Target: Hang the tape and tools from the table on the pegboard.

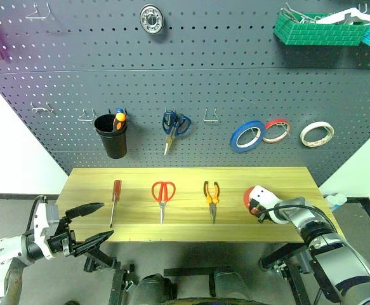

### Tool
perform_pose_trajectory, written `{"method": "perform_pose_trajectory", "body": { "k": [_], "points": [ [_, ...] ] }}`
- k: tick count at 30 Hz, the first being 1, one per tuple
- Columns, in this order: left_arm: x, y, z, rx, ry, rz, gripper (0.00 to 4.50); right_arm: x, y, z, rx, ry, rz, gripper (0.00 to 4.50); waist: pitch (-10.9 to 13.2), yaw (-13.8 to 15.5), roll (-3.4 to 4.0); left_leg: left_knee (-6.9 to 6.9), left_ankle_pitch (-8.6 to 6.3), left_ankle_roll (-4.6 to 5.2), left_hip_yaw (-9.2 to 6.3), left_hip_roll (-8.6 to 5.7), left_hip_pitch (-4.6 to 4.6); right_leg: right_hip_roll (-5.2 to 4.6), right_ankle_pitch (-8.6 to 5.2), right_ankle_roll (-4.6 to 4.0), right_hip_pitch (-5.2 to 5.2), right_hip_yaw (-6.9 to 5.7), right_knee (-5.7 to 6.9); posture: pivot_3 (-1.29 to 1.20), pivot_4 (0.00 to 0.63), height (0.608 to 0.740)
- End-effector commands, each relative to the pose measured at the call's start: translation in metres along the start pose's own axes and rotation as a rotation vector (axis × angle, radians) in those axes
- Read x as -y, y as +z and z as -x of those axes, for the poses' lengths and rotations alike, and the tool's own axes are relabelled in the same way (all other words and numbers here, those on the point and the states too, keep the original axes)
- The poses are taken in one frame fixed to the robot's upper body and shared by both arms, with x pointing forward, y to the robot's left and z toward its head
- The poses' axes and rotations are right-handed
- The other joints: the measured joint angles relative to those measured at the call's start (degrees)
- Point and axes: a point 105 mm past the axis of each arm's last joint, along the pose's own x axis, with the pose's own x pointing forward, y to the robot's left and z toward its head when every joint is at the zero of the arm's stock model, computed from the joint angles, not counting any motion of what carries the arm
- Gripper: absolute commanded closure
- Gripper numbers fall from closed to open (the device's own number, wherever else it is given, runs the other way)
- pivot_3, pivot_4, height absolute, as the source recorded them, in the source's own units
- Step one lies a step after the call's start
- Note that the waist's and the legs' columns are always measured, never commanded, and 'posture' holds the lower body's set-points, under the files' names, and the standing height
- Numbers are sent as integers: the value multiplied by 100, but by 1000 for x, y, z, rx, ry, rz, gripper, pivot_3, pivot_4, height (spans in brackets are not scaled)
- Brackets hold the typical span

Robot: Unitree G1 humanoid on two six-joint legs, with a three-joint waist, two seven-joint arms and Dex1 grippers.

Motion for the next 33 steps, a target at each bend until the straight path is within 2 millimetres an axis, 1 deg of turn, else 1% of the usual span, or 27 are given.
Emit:
{"method": "perform_pose_trajectory", "body": {
  "k": [1,4,7,10,12,16,18,20,23,26,28,30,31,33],
  "points": [
    [2,10,-2,22,-16,-37,0,3,19,5,94,16,-34,3844,1,0,1,0,0,0,0,0,0,0,0,0,0,0,0,-110,0,740],
    [4,11,-2,30,-21,-30,0,1,33,9,211,37,-92,3844,2,-6,3,-1,0,0,0,0,-1,0,0,0,-1,0,-1,-112,0,740],
    [6,14,-2,45,-31,-5,0,1,41,17,318,53,-132,3844,3,-1,4,-1,0,0,0,0,-1,0,0,0,-1,0,-1,-116,0,740],
    [9,19,-2,69,-44,33,0,2,45,26,414,69,-172,3844,4,6,5,-1,0,0,0,0,-1,0,0,0,1,0,-1,-122,0,740],
    [10,23,-1,69,-49,25,0,1,48,32,471,62,-146,3844,3,10,5,-1,0,0,0,0,-2,0,0,1,1,0,-2,-124,0,740],
    [14,25,-1,75,-55,43,0,5,52,42,571,61,-219,3844,4,7,6,-1,0,0,0,0,-1,1,0,1,1,0,-1,-128,0,740],
    [14,26,-1,76,-50,40,0,4,56,50,654,68,-232,3844,4,7,6,-1,0,0,0,0,-1,1,0,1,1,0,0,-129,0,740],
    [14,26,-1,77,-52,50,0,4,56,57,720,59,-245,3844,4,8,6,-1,0,0,0,1,-1,2,-1,1,1,0,-1,-126,0,740],
    [11,29,-1,91,-42,58,0,-1,49,66,772,57,-235,3844,4,10,5,-2,0,0,0,1,-2,2,-1,1,0,0,-4,-126,0,740],
    [11,32,0,100,-53,89,0,0,41,75,831,31,-254,3844,4,17,6,-1,0,0,0,1,-2,2,-2,2,2,0,-6,-140,0,740],
    [10,33,0,96,-49,71,0,1,37,79,857,28,-277,3844,5,7,7,-1,0,0,0,1,-2,2,-2,2,2,0,-6,-148,0,740],
    [9,36,1,99,-48,69,0,2,34,90,928,23,-297,3844,6,6,8,-1,0,0,0,1,-1,2,-2,2,3,0,-5,-154,0,740],
    [8,42,-13,105,-56,62,0,2,34,96,958,10,-289,3844,6,3,8,-2,0,0,0,1,-1,2,-2,2,2,0,-5,-157,0,740],
    [8,52,-36,112,-67,46,0,2,33,102,990,-3,-277,3844,10,27,1,-3,0,0,-1,2,0,2,-2,2,2,0,-4,-162,0,740]
  ]
}}
